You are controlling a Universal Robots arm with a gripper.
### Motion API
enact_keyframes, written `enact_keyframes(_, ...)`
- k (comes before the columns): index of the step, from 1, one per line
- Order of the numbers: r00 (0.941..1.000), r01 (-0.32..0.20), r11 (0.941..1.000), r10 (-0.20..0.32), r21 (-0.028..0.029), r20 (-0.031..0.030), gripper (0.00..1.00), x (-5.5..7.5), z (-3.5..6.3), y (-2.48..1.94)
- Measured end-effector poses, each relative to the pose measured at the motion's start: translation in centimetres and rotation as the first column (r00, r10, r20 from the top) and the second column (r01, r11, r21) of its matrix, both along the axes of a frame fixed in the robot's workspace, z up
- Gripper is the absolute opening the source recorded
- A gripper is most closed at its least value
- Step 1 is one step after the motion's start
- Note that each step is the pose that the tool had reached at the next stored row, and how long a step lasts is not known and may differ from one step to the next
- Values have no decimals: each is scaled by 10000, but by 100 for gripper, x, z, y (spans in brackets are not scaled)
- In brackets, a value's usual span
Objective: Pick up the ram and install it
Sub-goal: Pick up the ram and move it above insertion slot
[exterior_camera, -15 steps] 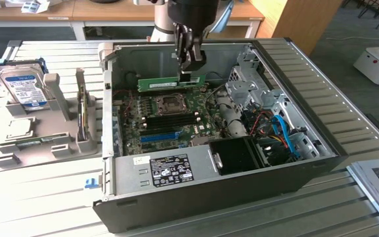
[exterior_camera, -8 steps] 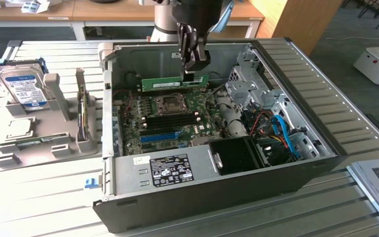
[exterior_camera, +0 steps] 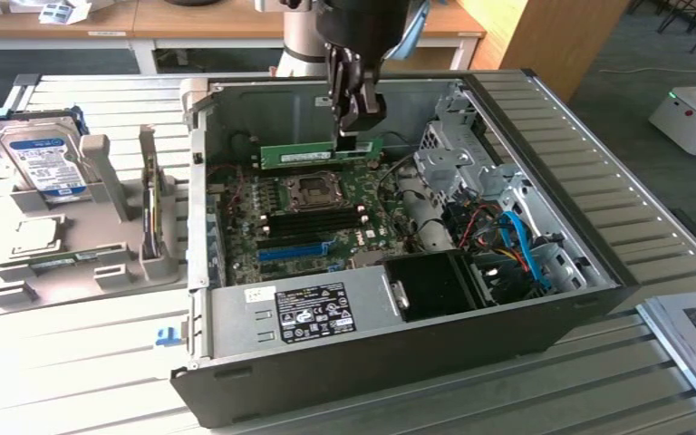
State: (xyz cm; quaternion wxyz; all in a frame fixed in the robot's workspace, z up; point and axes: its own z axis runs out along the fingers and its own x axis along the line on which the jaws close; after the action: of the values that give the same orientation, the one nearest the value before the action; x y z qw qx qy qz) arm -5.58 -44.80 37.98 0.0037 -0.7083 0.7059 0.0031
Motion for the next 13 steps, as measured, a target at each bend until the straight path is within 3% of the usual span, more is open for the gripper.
enact_keyframes(13, 10000, 0, 10000, 0, -2, 0, 12, 0, -125, 0)
